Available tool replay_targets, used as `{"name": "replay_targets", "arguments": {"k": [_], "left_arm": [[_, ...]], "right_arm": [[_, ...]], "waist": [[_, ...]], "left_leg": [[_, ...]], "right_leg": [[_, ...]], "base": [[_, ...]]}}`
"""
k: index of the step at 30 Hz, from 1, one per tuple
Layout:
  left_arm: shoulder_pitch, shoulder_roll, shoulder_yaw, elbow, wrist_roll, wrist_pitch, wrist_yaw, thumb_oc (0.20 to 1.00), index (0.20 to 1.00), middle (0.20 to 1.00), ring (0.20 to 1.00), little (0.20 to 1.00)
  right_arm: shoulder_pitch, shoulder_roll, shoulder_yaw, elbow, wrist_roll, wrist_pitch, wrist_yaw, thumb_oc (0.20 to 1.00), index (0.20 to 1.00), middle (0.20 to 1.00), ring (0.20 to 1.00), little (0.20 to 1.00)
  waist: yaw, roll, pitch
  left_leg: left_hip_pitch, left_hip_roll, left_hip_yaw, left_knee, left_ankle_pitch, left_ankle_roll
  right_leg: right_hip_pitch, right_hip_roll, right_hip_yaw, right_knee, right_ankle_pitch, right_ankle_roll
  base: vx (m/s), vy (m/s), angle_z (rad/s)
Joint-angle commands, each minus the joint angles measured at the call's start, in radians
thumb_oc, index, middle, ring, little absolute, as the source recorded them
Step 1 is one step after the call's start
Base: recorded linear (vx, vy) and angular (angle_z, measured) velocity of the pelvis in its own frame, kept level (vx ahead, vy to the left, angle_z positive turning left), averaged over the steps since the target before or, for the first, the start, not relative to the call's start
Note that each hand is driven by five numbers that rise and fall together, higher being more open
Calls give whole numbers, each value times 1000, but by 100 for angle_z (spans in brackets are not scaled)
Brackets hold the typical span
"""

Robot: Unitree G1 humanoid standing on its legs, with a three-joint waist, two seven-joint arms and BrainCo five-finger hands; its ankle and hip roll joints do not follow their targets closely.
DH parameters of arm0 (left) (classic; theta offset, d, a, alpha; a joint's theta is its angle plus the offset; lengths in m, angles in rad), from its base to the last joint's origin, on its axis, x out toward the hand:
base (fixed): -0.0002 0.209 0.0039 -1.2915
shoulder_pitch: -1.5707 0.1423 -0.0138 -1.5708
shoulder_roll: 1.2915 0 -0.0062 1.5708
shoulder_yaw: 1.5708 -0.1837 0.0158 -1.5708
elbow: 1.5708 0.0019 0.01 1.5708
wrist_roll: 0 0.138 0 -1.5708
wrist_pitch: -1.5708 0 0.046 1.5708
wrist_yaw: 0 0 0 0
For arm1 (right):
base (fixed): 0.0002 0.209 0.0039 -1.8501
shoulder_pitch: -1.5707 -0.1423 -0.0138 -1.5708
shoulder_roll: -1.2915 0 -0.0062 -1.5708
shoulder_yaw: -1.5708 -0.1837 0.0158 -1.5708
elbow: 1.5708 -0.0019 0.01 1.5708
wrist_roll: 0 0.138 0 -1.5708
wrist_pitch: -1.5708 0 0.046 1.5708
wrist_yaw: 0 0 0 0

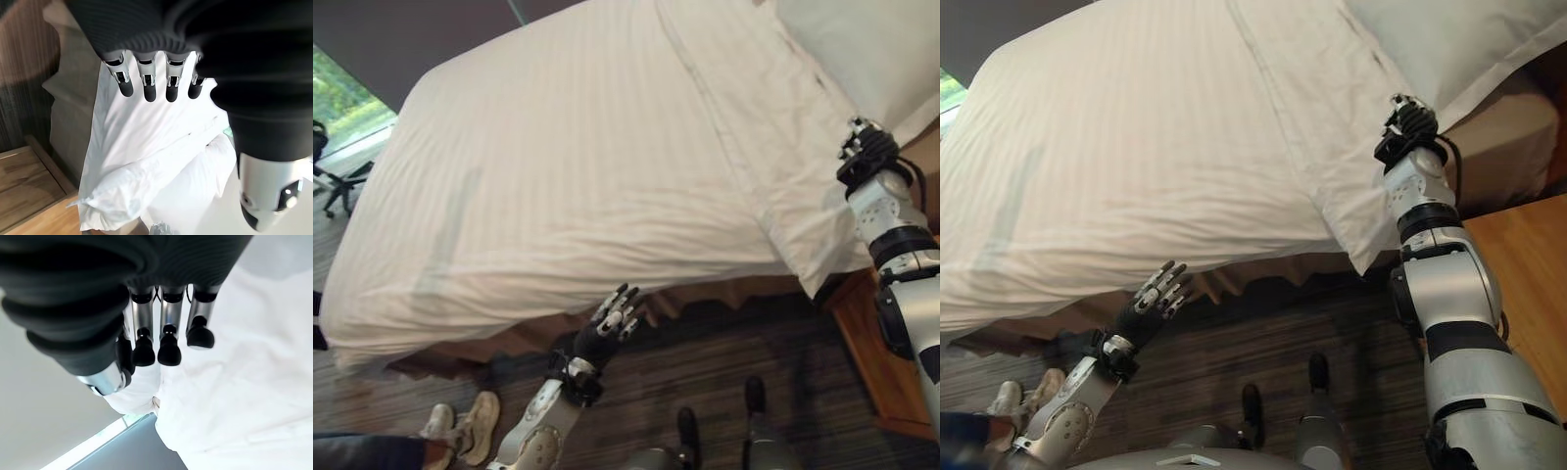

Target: Making the bed.

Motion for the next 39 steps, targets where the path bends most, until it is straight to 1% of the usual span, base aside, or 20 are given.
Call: {"name": "replay_targets", "arguments": {"k": [1, 3, 7, 9, 10, 11, 12, 13, 15, 16, 17, 22, 23, 27, 30, 31, 34, 35, 38, 39], "left_arm": [[-83, 21, -15, -30, 28, -53, -9, 1000, 1000, 1000, 1000, 1000], [-86, 19, -16, -25, 33, -53, -7, 1000, 1000, 1000, 1000, 1000], [-108, 2, -39, 6, 54, -60, 5, 1000, 1000, 1000, 1000, 1000], [-115, 2, -42, 9, 61, -61, 8, 1000, 1000, 1000, 1000, 1000], [-123, 5, -48, 4, 68, -65, 10, 1000, 1000, 1000, 1000, 1000], [-124, 4, -48, 5, 68, -65, 10, 1000, 1000, 1000, 1000, 1000], [-125, -1, -50, 5, 65, -67, 14, 1000, 1000, 1000, 1000, 1000], [-126, -1, -51, 5, 65, -67, 14, 1000, 1000, 1000, 1000, 1000], [-118, -19, -52, 13, 65, -69, 19, 1000, 1000, 1000, 1000, 1000], [-118, -19, -52, 13, 65, -69, 19, 1000, 1000, 1000, 1000, 1000], [-121, -28, -60, 17, 81, -69, 23, 1000, 1000, 1000, 1000, 1000], [-120, -56, -66, 12, 96, -69, 21, 1000, 1000, 1000, 1000, 1000], [-119, -55, -67, 12, 96, -69, 21, 1000, 1000, 1000, 1000, 1000], [-98, -76, -61, 0, 94, -67, 19, 1000, 1000, 1000, 1000, 1000], [-89, -91, -43, 13, 99, -69, 21, 1000, 1000, 1000, 1000, 1000], [-88, -90, -44, 14, 99, -69, 20, 1000, 1000, 1000, 1000, 1000], [-90, -113, -28, 26, 97, -78, 29, 1000, 1000, 1000, 1000, 1000], [-89, -111, -28, 26, 97, -79, 29, 1000, 1000, 1000, 1000, 1000], [-87, -130, 1, 34, 91, -87, 35, 1000, 1000, 1000, 1000, 1000], [-86, -128, 0, 34, 91, -87, 35, 1000, 1000, 1000, 1000, 1000]], "right_arm": [[-201, -4, 69, 21, 16, -27, 32, 200, 200, 200, 200, 200], [-208, -1, 75, 24, 13, -25, 30, 200, 200, 200, 200, 200], [-232, 47, 100, 3, 5, -32, 26, 200, 200, 200, 200, 200], [-241, 49, 107, 4, -1, -34, 23, 200, 200, 200, 200, 200], [-254, 41, 113, 10, -5, -32, 22, 200, 200, 200, 200, 200], [-255, 40, 114, 10, -5, -32, 21, 200, 200, 200, 200, 200], [-254, 28, 116, 14, -10, -31, 20, 200, 200, 200, 200, 200], [-254, 27, 116, 13, -10, -31, 20, 200, 200, 200, 200, 200], [-235, 2, 108, 31, -9, -23, 29, 200, 200, 200, 200, 200], [-235, 2, 108, 31, -9, -23, 29, 200, 200, 200, 200, 200], [-215, -15, 90, 60, 4, -15, 30, 200, 200, 200, 200, 200], [-140, -64, 29, 125, 22, -3, 49, 200, 200, 200, 200, 200], [-137, -65, 28, 124, 22, -3, 50, 200, 200, 200, 200, 200], [-44, -99, -55, 114, 101, -25, 65, 200, 200, 200, 200, 200], [61, -127, -140, 111, 186, -55, 95, 200, 200, 200, 200, 200], [66, -127, -142, 109, 187, -56, 97, 200, 200, 200, 200, 200], [205, -108, -242, 72, 291, -87, 128, 200, 200, 200, 200, 200], [209, -106, -244, 69, 291, -88, 128, 200, 200, 200, 200, 200], [358, -62, -314, 20, 343, -113, 143, 200, 200, 200, 200, 200], [364, -59, -318, 15, 343, -114, 142, 200, 200, 200, 200, 200]], "waist": [[30, -24, 69], [33, -19, 71], [42, 3, 91], [41, 12, 100], [42, 25, 112], [42, 25, 111], [44, 38, 122], [45, 39, 120], [44, 59, 135], [44, 59, 134], [40, 70, 145], [31, 91, 161], [32, 91, 160], [10, 101, 176], [-20, 96, 188], [-19, 95, 187], [-51, 88, 206], [-50, 85, 206], [-74, 72, 217], [-74, 70, 216]], "left_leg": [[-60, 1, -67, 8, 58, -32], [-67, 1, -64, 8, 60, -32], [-97, 0, -56, 8, 67, -37], [-107, -1, -53, 8, 71, -39], [-125, -5, -51, 8, 75, -42], [-127, -5, -51, 8, 75, -41], [-140, -11, -50, 8, 79, -44], [-143, -11, -50, 8, 79, -44], [-162, -15, -46, 8, 84, -46], [-162, -15, -46, 8, 84, -46], [-170, -15, -41, 8, 84, -47], [-177, -20, -33, 8, 82, -48], [-177, -20, -33, 8, 82, -48], [-174, -21, -33, 8, 71, -48], [-182, -23, -25, 8, 70, -47], [-181, -23, -26, 8, 70, -47], [-175, -22, -14, 8, 52, -45], [-178, -22, -12, 8, 58, -45], [-178, -16, 4, 8, 55, -46], [-177, -16, 4, 8, 55, -46]], "right_leg": [[18, 18, 59, 16, -61, 35], [11, 18, 60, 16, -60, 35], [-19, 15, 63, 16, -58, 33], [-29, 14, 61, 16, -58, 32], [-48, 11, 63, 16, -55, 33], [-50, 10, 63, 16, -54, 33], [-63, 6, 63, 16, -52, 35], [-65, 6, 63, 16, -52, 35], [-89, 0, 69, 16, -47, 39], [-90, 0, 69, 16, -47, 39], [-99, -3, 75, 16, -46, 40], [-111, -8, 82, 16, -46, 41], [-111, -8, 81, 16, -46, 41], [-107, -8, 81, 16, -54, 44], [-117, -7, 84, 16, -49, 45], [-116, -7, 83, 16, -49, 45], [-117, 0, 89, 16, -54, 50], [-119, -1, 90, 16, -47, 50], [-125, 4, 97, 16, -44, 53], [-123, 4, 96, 16, -44, 53]], "base": [[14, -5, -3], [7, -3, -2], [27, -14, -2], [10, -12, -2], [0, 0, 0], [0, 0, 0], [0, 0, 0], [0, 0, 0], [0, 0, 0], [0, 0, 0], [0, 0, 0], [7, 21, -1], [0, 0, 0], [6, 8, 0], [0, 0, 0], [0, 0, 0], [4, 24, -2], [-6, 14, -15], [-21, -9, -20], [-12, -9, -11]]}}
